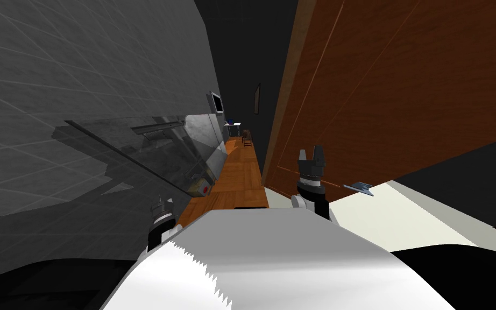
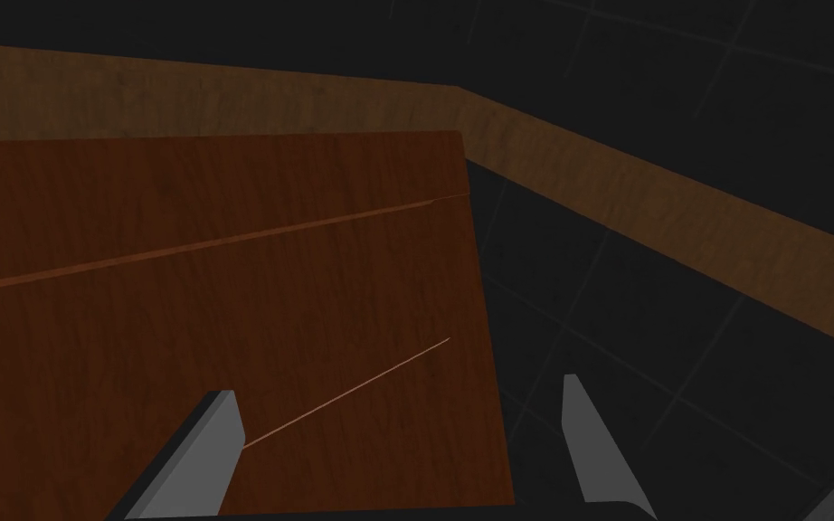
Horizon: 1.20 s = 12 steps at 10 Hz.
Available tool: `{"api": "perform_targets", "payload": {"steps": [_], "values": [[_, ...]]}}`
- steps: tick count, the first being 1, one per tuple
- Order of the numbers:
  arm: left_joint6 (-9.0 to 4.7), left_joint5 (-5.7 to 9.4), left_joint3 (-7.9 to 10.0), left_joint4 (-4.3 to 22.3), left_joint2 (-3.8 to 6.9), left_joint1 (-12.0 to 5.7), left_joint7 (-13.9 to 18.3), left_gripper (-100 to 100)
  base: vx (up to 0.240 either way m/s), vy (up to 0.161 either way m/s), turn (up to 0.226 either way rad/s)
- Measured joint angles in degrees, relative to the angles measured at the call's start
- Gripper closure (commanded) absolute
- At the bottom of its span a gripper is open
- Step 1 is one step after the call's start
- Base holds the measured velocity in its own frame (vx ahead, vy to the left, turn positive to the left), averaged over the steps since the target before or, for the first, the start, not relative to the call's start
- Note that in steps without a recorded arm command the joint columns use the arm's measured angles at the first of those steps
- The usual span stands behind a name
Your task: Push the door open
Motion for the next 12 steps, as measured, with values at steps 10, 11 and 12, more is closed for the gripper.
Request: {"api": "perform_targets", "payload": {"steps": [10, 11, 12], "values": [[0.53, -0.52, 0.16, 0.5, 0.04, 0.01, -0.2, -100, 0.008, -0.003, -0.026], [1.14, -0.98, 0.3, 0.7, 0.04, 0.01, -0.4, -100, 0.013, -0.005, -0.042], [1.59, -1.19, 0.39, 0.5, -0.02, 0.06, -0.6, -100, 0.0, 0.0, 0.0]]}}
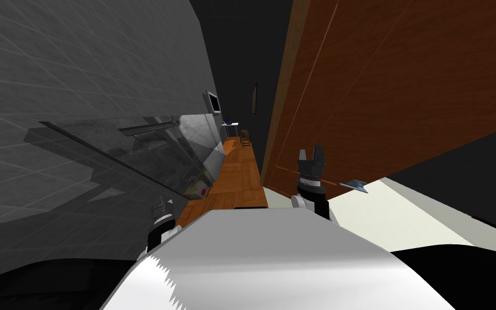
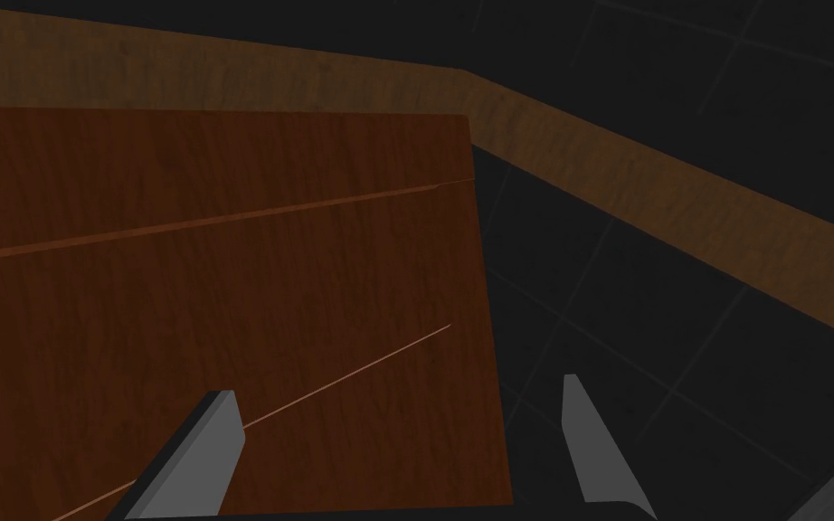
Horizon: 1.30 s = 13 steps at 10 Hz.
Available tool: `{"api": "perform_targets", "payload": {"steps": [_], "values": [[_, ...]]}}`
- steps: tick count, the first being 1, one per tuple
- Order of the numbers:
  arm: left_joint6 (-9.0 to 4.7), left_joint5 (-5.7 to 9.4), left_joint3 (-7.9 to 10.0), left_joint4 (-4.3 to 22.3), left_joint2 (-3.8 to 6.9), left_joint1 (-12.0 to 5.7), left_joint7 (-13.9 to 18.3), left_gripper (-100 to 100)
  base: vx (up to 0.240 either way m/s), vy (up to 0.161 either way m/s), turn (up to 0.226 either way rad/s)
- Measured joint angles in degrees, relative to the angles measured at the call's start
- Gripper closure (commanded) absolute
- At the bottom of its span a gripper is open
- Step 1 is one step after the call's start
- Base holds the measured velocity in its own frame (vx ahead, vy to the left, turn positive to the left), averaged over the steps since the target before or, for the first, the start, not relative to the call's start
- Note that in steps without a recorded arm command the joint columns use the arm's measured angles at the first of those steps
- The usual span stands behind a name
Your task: Push the door open
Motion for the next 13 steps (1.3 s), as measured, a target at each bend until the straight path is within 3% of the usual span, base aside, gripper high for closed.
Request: {"api": "perform_targets", "payload": {"steps": [9, 13], "values": [[0.3, -0.1, 0.07, -0.1, 0.0, -0.01, -0.1, -100, 0.002, -0.001, -0.005], [-0.13, 0.6, -0.09, 0.6, -0.09, 0.04, 0.1, -100, 0.011, -0.004, -0.035]]}}
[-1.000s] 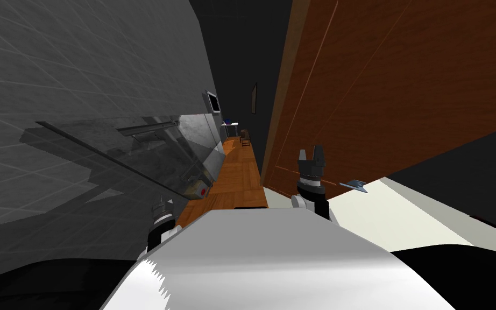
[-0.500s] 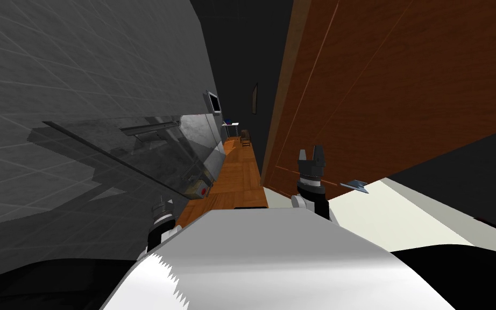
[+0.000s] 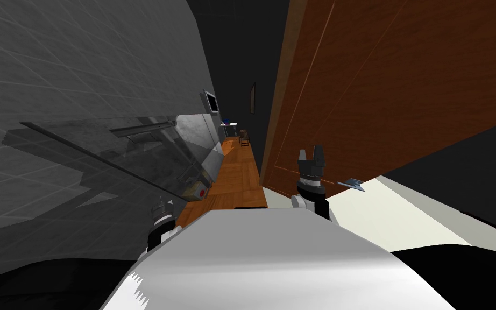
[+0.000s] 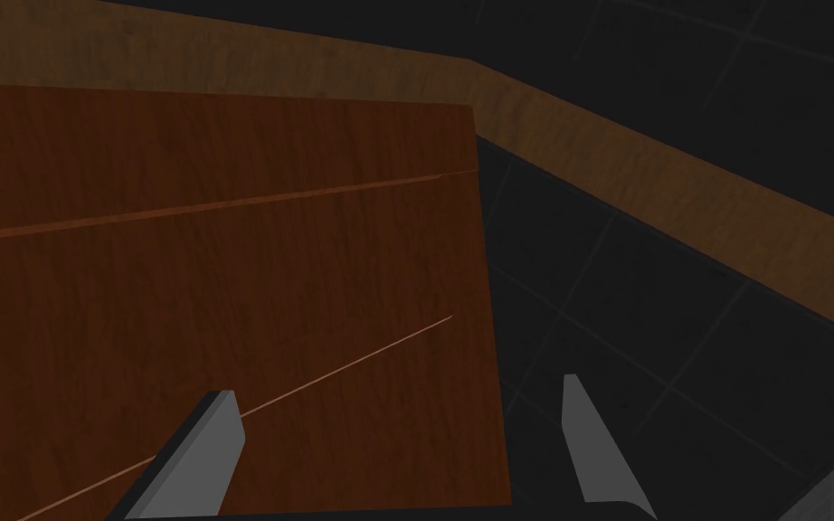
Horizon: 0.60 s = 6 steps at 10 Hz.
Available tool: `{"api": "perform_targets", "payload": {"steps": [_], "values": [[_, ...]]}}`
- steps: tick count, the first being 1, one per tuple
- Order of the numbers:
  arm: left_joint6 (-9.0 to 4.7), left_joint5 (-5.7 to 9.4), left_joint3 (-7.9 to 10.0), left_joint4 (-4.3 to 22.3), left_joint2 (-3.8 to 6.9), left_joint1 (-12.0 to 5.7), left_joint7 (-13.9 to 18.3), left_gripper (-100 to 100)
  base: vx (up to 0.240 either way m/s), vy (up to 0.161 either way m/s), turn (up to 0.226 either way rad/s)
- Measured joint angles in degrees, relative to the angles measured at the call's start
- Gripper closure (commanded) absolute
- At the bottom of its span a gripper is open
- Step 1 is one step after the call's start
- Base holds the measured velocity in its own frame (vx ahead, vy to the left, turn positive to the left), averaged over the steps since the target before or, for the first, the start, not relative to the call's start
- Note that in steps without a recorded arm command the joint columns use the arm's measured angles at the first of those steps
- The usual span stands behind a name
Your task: Push the door open
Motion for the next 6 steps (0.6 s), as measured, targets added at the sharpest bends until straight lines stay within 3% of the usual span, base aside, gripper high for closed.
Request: {"api": "perform_targets", "payload": {"steps": [6], "values": [[-0.01, 0.02, 0.0, 0.0, -0.01, 0.03, 0.0, -100, 0.0, 0.0, 0.0]]}}
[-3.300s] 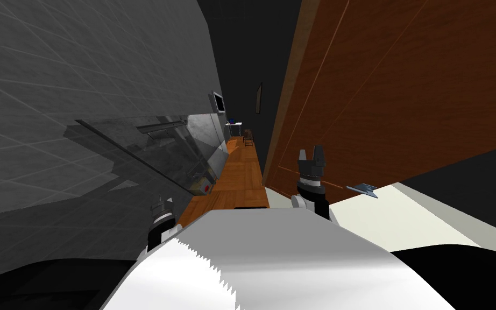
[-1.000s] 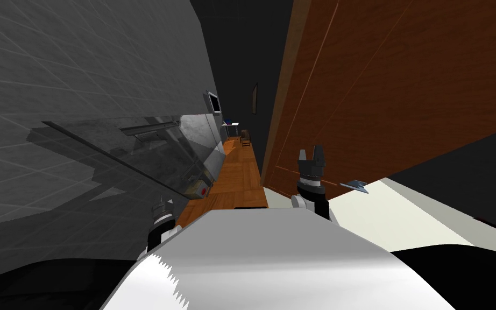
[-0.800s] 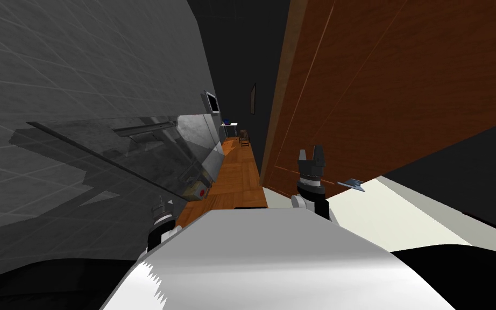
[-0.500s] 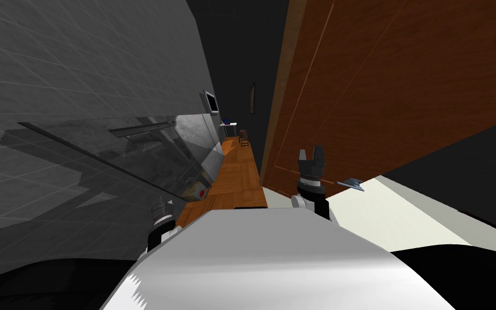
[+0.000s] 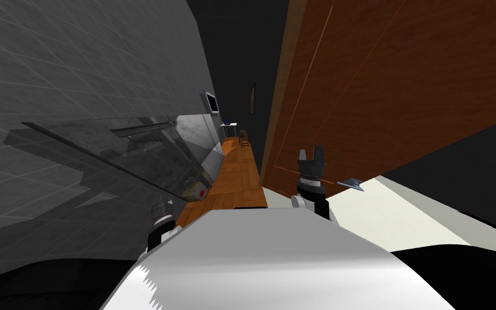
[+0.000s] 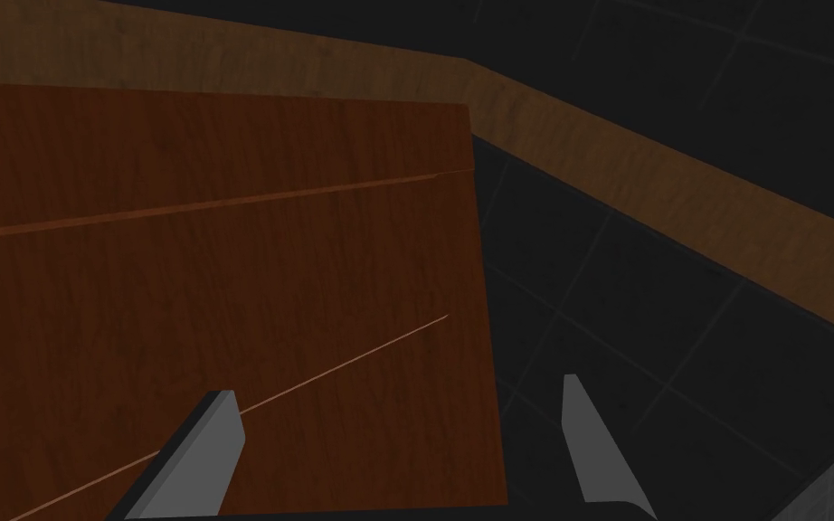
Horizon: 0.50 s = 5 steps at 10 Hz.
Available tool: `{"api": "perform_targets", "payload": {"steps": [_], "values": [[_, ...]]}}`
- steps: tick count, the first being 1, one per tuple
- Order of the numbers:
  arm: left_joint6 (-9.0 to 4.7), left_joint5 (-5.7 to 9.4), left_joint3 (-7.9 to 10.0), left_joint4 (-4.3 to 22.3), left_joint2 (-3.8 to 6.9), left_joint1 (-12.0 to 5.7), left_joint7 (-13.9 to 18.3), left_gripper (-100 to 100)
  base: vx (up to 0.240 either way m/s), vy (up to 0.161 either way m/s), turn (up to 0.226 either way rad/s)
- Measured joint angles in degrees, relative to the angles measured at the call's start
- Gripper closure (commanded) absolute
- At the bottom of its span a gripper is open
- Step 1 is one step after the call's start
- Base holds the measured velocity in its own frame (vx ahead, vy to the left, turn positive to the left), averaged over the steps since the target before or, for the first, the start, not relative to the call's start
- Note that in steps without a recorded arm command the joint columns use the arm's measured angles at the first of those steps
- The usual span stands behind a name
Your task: Push the door open
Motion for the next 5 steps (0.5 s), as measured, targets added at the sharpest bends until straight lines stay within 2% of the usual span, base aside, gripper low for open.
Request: {"api": "perform_targets", "payload": {"steps": [1, 3, 5], "values": [[0.0, 0.0, -0.01, 0.0, 0.0, -0.02, 0.0, -100, -0.016, 0.006, 0.054], [-0.13, 0.23, -0.08, 0.3, 0.08, -0.04, 0.0, -100, 0.033, -0.013, -0.108], [-0.24, 0.41, -0.16, 0.5, 0.11, -0.13, 0.0, -100, -0.001, 0.0, 0.004]]}}
